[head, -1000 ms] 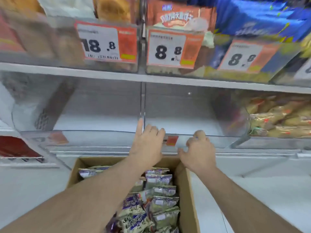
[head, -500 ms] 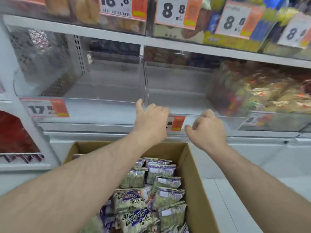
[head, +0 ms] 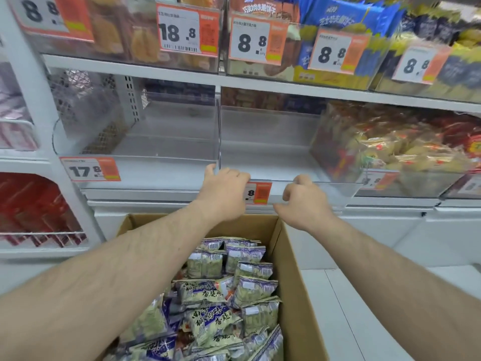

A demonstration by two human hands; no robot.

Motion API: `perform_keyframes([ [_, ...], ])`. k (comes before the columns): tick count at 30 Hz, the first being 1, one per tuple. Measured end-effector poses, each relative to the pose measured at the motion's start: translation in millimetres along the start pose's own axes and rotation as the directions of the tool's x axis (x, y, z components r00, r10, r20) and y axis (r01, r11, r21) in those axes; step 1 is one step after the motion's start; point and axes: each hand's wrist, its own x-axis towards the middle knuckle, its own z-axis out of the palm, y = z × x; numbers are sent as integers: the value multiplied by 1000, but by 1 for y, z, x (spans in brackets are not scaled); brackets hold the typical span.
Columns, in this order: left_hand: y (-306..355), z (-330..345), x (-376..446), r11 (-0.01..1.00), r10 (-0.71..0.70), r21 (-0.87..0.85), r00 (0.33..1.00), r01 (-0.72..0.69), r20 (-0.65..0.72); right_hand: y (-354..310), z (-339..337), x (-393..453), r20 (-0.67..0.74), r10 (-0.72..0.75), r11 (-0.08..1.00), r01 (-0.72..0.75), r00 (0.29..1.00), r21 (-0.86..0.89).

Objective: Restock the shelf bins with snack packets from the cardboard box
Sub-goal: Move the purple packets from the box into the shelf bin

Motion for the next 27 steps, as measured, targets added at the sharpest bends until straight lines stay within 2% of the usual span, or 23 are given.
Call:
perform_keyframes([
  [3, 3, -8, -7, 999, 16, 33, 999, -17, 32, -2, -5, -15, -16, -45, 999, 45, 999, -9],
  [7, 5, -11, -38, 998, 54, 17, 996, -53, -78, -5, 4, -41, -118, -139, 989, 145, 983, 36],
  [9, 3, -8, -59, 996, 78, -28, 995, -80, -65, -7, 19, -56, -32, -143, 988, 145, 989, 59],
  [11, -3, -6, -79, 995, 71, -64, 997, -70, 19, -10, 37, -68, 138, -117, 992, 110, 984, 57],
  [14, -20, -1, -103, 993, 2, -119, 980, 22, 198, -16, 65, -81, 365, -119, 993, 120, 924, 19],
  [17, -37, 4, -120, 978, -58, -171, 945, 118, 323, -23, 89, -93, 501, -140, 988, 153, 854, 16],
  [20, -48, 12, -130, 974, -87, -162, 917, 161, 389, -33, 112, -104, 548, -162, 986, 147, 820, 72],
  [23, -57, 22, -138, 936, -135, -238, 887, 261, 442, -44, 141, -107, 539, -169, 983, 100, 825, 154],
  [27, -62, 40, -139, 735, -205, -476, 828, 483, 522, -61, 187, -97, 560, -179, 983, 125, 809, 134],
])
